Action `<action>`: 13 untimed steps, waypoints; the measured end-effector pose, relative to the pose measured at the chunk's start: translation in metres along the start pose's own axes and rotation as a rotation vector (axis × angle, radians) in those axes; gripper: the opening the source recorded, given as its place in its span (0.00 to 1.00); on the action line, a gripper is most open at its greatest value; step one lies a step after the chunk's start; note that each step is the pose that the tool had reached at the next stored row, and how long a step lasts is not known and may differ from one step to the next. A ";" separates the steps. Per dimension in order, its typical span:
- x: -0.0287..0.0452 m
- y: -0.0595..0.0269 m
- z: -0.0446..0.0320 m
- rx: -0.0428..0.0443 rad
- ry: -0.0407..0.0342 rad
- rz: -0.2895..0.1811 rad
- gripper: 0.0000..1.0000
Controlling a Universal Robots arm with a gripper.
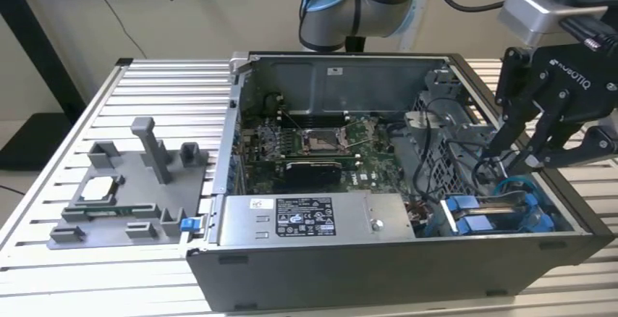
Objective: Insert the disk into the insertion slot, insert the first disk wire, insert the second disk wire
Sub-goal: 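Insert the disk into the insertion slot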
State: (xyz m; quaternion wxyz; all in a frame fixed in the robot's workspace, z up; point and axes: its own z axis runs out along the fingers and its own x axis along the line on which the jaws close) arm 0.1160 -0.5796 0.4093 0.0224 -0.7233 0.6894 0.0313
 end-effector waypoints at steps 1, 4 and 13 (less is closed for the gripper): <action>-0.0014 -0.0001 0.0002 0.0049 -0.0107 -0.001 1.00; -0.0067 -0.0003 0.0009 0.0198 -0.0285 -0.002 1.00; -0.0309 -0.0016 0.0106 0.0445 -0.0269 -0.004 1.00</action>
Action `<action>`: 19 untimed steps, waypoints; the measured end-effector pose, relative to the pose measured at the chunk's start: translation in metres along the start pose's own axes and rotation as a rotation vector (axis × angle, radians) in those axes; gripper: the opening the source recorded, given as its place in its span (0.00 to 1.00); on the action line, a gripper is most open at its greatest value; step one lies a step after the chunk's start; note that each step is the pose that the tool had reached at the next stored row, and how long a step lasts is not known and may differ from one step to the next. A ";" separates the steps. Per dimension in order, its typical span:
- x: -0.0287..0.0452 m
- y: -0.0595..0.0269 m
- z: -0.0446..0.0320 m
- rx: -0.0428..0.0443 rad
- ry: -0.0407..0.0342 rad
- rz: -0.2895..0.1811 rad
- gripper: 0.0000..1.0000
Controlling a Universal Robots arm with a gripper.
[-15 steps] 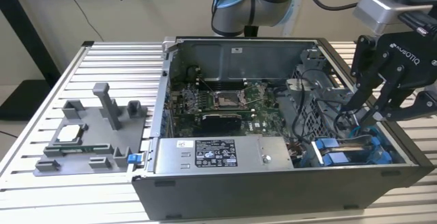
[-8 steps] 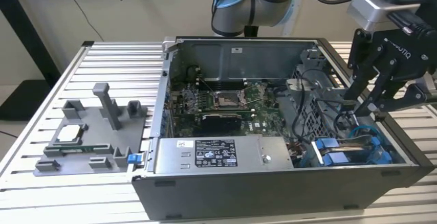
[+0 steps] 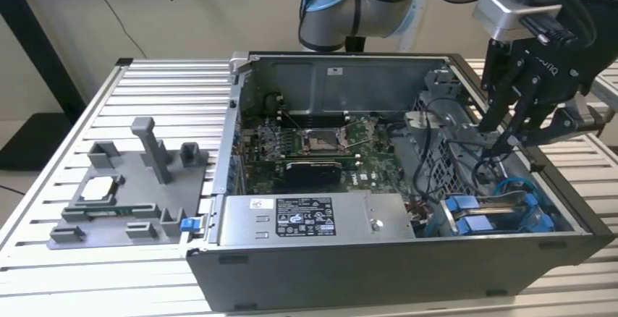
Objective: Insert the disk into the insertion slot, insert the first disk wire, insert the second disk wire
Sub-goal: 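Insert the disk into the insertion slot, then insert the first disk wire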
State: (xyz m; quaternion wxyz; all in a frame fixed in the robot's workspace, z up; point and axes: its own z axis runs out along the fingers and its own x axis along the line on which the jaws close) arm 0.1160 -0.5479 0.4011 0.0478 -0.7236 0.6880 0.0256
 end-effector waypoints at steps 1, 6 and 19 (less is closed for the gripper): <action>-0.0017 -0.0001 0.0010 0.0010 0.0043 0.000 1.00; -0.0034 -0.0003 0.0042 0.0046 0.0483 -0.002 1.00; -0.0109 -0.0006 0.0145 0.0433 0.0578 -0.005 1.00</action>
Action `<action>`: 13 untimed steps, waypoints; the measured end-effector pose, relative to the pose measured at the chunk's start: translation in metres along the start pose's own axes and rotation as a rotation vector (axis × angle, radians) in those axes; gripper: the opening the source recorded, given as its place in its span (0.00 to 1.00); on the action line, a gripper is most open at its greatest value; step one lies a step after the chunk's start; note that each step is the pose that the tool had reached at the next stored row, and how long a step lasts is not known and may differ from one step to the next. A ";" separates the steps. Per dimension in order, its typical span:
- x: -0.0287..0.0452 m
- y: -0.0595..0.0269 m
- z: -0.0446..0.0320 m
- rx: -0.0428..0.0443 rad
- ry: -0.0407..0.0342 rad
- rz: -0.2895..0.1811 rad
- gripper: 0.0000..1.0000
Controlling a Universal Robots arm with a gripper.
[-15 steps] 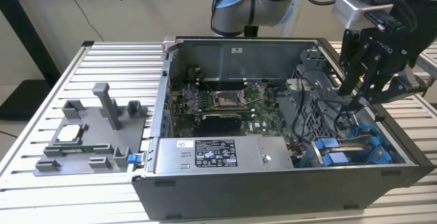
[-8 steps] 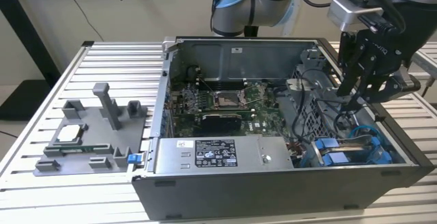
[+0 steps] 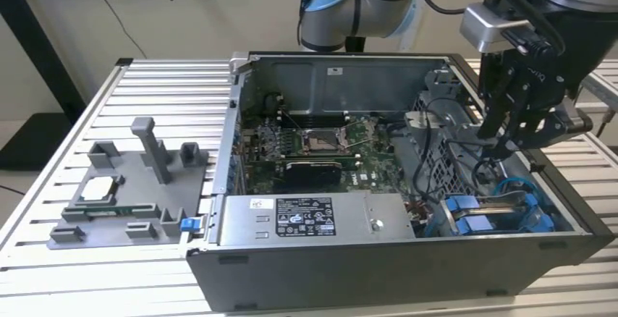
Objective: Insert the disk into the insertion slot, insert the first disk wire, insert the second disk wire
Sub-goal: 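Insert the first disk wire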
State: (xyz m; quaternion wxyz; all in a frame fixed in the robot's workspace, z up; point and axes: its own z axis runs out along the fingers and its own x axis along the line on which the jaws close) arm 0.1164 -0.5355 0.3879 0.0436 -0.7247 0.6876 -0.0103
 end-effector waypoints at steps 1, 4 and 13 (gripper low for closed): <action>0.0000 0.0000 0.0004 0.0007 0.0001 0.000 1.00; 0.0000 0.0001 0.0008 0.0009 0.0004 0.003 0.00; 0.0001 0.0002 0.0020 0.0018 0.0008 0.009 0.00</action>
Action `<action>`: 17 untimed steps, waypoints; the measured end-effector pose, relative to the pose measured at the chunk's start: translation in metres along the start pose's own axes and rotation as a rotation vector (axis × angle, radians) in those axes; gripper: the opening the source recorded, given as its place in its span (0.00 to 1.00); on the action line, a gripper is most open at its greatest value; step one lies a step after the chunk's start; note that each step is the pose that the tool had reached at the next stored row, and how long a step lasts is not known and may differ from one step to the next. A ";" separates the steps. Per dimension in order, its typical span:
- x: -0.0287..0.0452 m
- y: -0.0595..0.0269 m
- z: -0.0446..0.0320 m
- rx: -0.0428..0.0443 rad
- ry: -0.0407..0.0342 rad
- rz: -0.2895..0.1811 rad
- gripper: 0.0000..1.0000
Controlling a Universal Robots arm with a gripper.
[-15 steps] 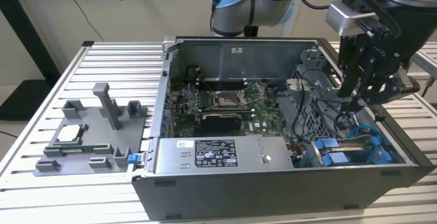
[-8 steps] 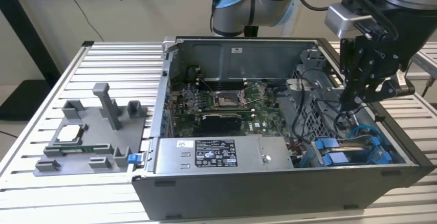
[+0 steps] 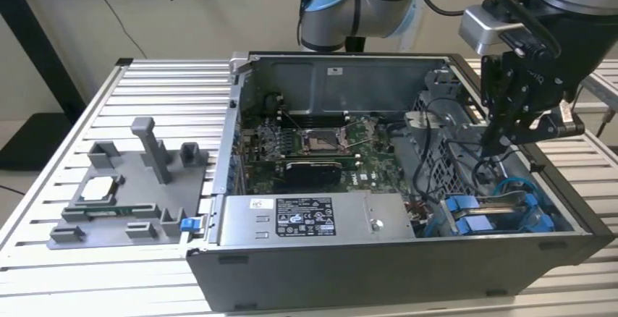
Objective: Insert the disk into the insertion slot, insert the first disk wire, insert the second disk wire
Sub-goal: 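Insert the first disk wire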
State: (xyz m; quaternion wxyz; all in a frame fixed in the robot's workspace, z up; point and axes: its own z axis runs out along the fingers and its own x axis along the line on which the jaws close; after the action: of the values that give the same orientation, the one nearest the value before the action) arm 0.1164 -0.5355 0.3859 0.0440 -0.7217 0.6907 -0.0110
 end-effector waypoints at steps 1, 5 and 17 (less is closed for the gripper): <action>0.0000 0.0000 0.0000 0.0000 0.0000 0.000 0.00; 0.0000 0.0000 0.0000 0.0000 0.0001 0.000 0.00; 0.0008 -0.0166 0.0014 -0.0387 0.0120 0.001 0.00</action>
State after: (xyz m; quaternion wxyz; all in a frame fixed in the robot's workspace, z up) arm 0.1330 -0.5355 0.3858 0.0259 -0.7220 0.6914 -0.0019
